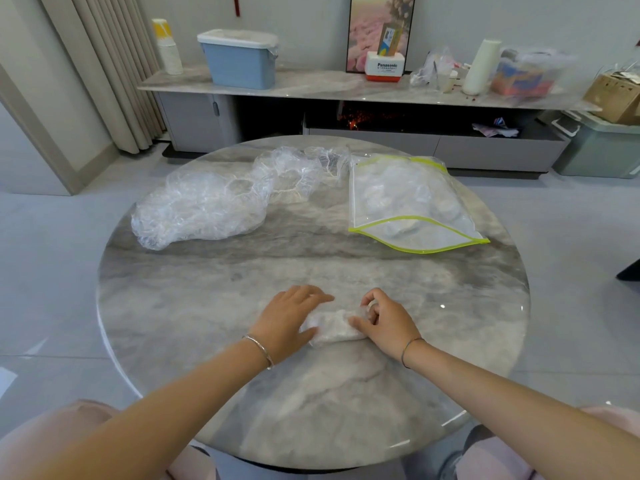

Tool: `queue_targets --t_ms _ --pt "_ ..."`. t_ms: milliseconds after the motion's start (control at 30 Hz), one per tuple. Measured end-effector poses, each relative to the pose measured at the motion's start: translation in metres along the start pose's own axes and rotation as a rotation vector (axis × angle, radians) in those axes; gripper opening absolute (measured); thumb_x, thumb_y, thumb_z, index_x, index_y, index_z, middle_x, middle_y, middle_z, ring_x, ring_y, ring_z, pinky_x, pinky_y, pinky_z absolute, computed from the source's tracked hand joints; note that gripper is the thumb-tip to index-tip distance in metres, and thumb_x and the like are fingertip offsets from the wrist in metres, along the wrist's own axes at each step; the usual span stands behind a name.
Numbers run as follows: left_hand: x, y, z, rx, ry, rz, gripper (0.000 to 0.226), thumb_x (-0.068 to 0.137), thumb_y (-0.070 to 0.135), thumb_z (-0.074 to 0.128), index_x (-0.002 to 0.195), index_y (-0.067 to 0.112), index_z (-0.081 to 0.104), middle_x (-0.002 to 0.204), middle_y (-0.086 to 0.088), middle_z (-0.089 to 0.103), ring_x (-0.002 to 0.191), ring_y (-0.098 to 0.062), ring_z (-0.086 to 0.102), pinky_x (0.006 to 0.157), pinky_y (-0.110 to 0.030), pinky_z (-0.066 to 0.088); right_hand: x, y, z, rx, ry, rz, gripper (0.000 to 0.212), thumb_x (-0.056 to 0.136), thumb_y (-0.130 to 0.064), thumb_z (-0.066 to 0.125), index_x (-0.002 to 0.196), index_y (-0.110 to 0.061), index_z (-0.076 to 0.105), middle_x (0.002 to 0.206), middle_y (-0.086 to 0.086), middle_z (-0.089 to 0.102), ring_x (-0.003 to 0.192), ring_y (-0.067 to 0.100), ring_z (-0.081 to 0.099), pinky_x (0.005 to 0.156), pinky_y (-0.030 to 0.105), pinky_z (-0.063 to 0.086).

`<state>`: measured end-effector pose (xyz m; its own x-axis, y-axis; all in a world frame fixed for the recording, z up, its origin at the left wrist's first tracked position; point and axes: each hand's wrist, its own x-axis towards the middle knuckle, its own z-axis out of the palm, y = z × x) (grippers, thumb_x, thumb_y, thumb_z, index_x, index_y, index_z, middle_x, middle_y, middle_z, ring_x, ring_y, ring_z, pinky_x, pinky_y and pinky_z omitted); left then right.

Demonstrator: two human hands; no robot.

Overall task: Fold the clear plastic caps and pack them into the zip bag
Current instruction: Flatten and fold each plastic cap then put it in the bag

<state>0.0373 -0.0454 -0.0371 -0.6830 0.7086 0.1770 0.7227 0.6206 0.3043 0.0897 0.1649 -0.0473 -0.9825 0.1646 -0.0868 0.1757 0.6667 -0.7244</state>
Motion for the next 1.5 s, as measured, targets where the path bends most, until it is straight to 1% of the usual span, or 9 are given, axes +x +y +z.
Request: queue_targets --t_ms 133,267,500,633,767,933,1167,1300,1500 --pt "-0.003 -0.003 0.003 0.099 0.012 0.296 0.034 0.088 0.027 0.041 0.108 0.027 0.069 0.118 0.01 0.066 0.102 -0.013 0.064 0.084 -0.023 0.051 0.0 -0.001 -0.003 -0.104 -0.011 -0.036 0.028 0.081 -0.033 0.071 0.092 -0.023 0.047 0.06 -0.009 0.046 0.058 0.006 0.045 0.057 0.023 0.036" --pt "-0.01 0.002 0.002 0.192 -0.087 0.353 0.063 0.1 0.042 0.008 0.111 0.028 0.069 0.118 0.013 0.065 0.104 -0.009 0.064 0.084 -0.019 0.05 0.001 -0.001 -0.006 -0.093 -0.023 -0.014 0.026 0.081 -0.033 0.071 0.091 -0.024 0.048 0.058 -0.008 0.05 0.058 0.009 0.048 0.06 0.028 0.042" --pt "-0.015 0.001 -0.001 0.134 -0.172 0.263 0.064 0.096 0.058 0.013 0.12 0.024 0.062 0.128 0.005 0.06 0.107 -0.017 0.062 0.09 -0.029 0.051 0.005 0.003 -0.028 -0.285 0.026 0.001 0.011 0.09 -0.026 0.056 0.094 -0.021 0.047 0.06 -0.006 0.048 0.059 0.013 0.048 0.056 0.03 0.037" --pt "-0.01 0.007 -0.009 0.062 -0.249 0.107 0.08 0.086 0.067 -0.001 0.131 0.027 0.052 0.14 0.007 0.047 0.119 -0.016 0.049 0.098 -0.029 0.038 -0.004 -0.008 -0.028 -0.295 0.105 -0.213 0.007 0.09 -0.02 0.053 0.096 -0.022 0.05 0.072 -0.01 0.053 0.062 0.007 0.046 0.055 0.022 0.033" --pt "-0.009 0.01 -0.016 -0.149 -0.278 -0.081 0.084 0.08 0.062 -0.003 0.129 0.024 0.053 0.133 0.007 0.051 0.116 -0.017 0.046 0.099 -0.03 0.034 -0.014 -0.014 -0.018 -0.49 0.083 -0.709 0.017 0.088 -0.025 0.048 0.094 -0.019 0.062 0.091 -0.006 0.06 0.079 0.012 0.053 0.067 0.026 0.041" --pt "-0.008 0.014 -0.028 -0.265 -0.367 -0.189 0.042 0.1 0.019 0.03 0.141 0.02 0.039 0.132 -0.004 0.053 0.12 -0.016 0.047 0.101 -0.022 0.031 -0.019 -0.005 0.001 -0.674 0.056 -0.935 0.034 0.077 -0.023 0.053 0.108 -0.018 0.066 0.112 -0.004 0.065 0.099 0.012 0.056 0.085 0.023 0.042" --pt "-0.009 0.007 -0.022 -0.245 -0.414 -0.176 0.061 0.084 0.002 0.044 0.14 0.027 0.039 0.123 0.01 0.052 0.101 -0.008 0.05 0.089 -0.013 0.037 -0.014 -0.005 0.001 -0.554 -0.052 -0.679 0.038 0.076 -0.028 0.041 0.103 -0.019 0.066 0.096 -0.007 0.065 0.085 0.014 0.061 0.073 0.025 0.049" --pt "-0.007 0.001 -0.011 -0.14 -0.337 -0.109 0.05 0.084 0.026 0.062 0.132 0.027 0.05 0.12 0.003 0.051 0.109 -0.015 0.045 0.093 -0.029 0.039 -0.011 -0.007 0.0 -0.273 -0.102 -0.417 0.022 0.084 -0.032 0.051 0.096 -0.021 0.066 0.092 -0.009 0.063 0.085 0.008 0.055 0.076 0.026 0.045" --pt "0.003 0.009 0.001 -0.26 -0.135 -0.285 0.032 0.083 0.047 0.064 0.076 0.016 0.061 0.078 0.008 0.052 0.077 -0.01 0.047 0.068 -0.022 0.037 -0.014 -0.016 0.0 0.21 -0.115 -0.128 0.016 0.088 -0.015 0.064 0.075 -0.024 0.06 0.068 -0.01 0.06 0.058 -0.003 0.049 0.062 0.012 0.039"
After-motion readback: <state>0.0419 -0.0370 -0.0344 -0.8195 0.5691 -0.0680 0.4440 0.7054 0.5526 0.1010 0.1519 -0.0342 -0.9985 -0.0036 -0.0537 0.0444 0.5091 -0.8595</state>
